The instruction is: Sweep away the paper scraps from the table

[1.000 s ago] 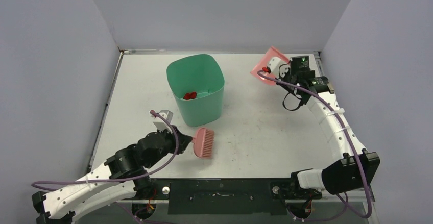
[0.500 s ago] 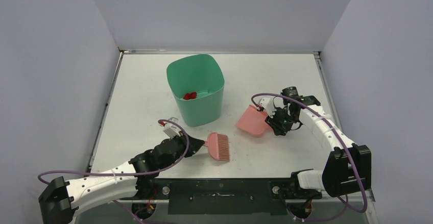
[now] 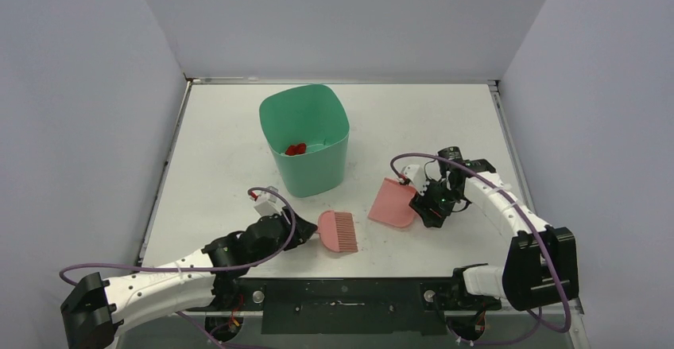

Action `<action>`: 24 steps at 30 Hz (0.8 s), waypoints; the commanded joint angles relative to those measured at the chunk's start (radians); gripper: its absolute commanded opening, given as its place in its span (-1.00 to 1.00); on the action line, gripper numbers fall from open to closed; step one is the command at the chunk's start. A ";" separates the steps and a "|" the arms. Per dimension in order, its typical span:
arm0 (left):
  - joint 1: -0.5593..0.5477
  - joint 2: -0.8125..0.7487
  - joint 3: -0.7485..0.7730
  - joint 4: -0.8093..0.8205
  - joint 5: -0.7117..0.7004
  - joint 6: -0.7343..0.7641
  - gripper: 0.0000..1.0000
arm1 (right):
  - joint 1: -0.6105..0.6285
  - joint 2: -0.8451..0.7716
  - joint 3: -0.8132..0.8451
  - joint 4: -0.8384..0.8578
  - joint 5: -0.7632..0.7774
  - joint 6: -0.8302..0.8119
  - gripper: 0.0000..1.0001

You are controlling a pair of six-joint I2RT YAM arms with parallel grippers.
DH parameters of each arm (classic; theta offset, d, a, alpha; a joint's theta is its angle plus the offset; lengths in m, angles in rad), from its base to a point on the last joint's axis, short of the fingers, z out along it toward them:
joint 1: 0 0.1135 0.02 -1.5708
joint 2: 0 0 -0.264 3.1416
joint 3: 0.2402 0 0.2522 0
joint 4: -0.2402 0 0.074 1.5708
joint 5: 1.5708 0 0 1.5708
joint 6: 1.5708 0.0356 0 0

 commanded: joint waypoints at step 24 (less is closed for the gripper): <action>0.000 0.090 0.461 -0.646 -0.246 0.463 0.13 | -0.066 -0.309 -0.054 0.563 -0.048 0.546 0.65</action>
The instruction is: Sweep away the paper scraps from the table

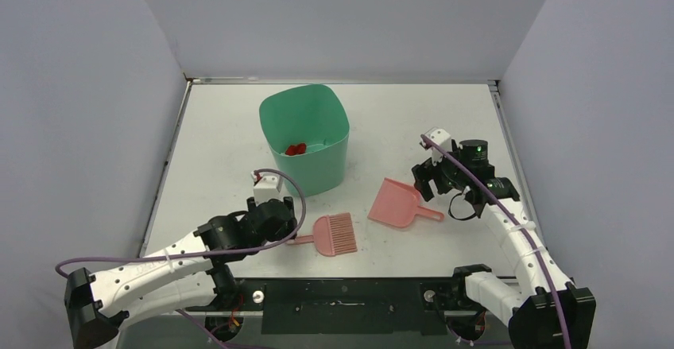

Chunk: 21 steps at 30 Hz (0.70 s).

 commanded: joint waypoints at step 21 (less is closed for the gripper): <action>0.361 -0.109 -0.011 0.335 0.232 0.467 0.93 | -0.123 -0.101 -0.087 0.430 0.003 0.413 0.79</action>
